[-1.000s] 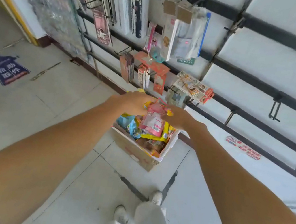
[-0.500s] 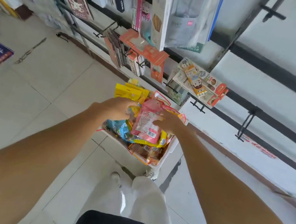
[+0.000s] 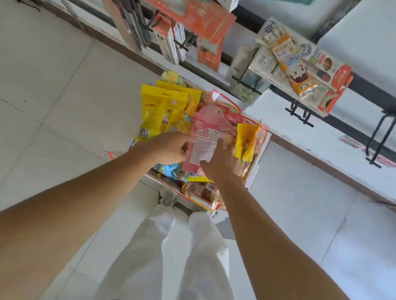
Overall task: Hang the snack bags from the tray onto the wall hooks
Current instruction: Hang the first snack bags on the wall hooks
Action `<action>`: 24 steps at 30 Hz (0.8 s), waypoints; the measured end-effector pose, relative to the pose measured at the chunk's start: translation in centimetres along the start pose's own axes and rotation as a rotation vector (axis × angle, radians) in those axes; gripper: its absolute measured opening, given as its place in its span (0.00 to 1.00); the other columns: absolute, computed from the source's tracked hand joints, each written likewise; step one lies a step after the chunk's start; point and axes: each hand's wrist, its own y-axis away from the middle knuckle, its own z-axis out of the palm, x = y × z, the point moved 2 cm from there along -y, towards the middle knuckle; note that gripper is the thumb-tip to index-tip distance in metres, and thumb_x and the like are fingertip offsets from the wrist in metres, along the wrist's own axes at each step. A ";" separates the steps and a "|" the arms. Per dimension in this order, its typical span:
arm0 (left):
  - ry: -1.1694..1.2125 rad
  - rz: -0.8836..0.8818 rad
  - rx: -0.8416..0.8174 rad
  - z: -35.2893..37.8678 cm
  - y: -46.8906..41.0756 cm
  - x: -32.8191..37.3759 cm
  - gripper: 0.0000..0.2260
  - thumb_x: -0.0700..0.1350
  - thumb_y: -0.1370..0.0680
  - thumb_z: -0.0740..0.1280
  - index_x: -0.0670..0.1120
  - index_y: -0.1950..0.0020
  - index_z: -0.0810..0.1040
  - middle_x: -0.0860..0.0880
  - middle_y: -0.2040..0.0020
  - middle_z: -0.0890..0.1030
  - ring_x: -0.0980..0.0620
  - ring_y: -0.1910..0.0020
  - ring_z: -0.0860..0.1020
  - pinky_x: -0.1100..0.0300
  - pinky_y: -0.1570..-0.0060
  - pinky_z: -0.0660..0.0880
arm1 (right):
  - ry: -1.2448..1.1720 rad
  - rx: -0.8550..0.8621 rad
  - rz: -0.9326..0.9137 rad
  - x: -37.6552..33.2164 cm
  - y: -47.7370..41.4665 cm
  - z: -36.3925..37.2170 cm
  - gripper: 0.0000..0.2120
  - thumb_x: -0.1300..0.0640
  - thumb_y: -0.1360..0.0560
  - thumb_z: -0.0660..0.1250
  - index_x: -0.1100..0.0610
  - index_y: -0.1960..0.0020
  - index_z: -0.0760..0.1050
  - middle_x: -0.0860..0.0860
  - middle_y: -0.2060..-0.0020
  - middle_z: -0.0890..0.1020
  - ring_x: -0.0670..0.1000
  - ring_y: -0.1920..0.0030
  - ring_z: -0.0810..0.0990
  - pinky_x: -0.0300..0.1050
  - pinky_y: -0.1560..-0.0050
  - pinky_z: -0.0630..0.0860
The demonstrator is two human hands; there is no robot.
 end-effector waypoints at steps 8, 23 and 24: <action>0.284 0.053 0.033 0.3 -1.7 -2.6 0.22 0.34 0.23 0.63 0.49 0.30 0.74 0.51 0.36 0.79 0.52 0.37 0.77 0.53 0.38 0.74 | -0.267 0.067 0.218 -3.1 -0.9 3.5 0.59 0.33 0.34 0.74 0.49 0.20 0.37 0.58 0.24 0.51 0.67 0.29 0.60 0.59 0.38 0.71; 0.546 0.059 -0.067 -1.9 0.8 1.1 0.10 0.34 0.24 0.59 0.48 0.49 0.72 0.48 0.48 0.84 0.57 0.63 0.77 0.60 0.59 0.71 | -0.351 0.368 0.164 -2.6 1.7 0.8 0.28 0.45 0.27 0.72 0.57 0.34 0.69 0.57 0.43 0.78 0.61 0.43 0.79 0.50 0.55 0.73; 0.518 0.063 -0.057 -1.9 1.0 1.2 0.09 0.36 0.23 0.60 0.48 0.47 0.73 0.47 0.48 0.84 0.56 0.59 0.79 0.60 0.57 0.73 | -0.336 0.388 0.146 -2.4 2.0 0.6 0.21 0.48 0.24 0.69 0.58 0.37 0.71 0.56 0.47 0.80 0.61 0.46 0.80 0.48 0.58 0.72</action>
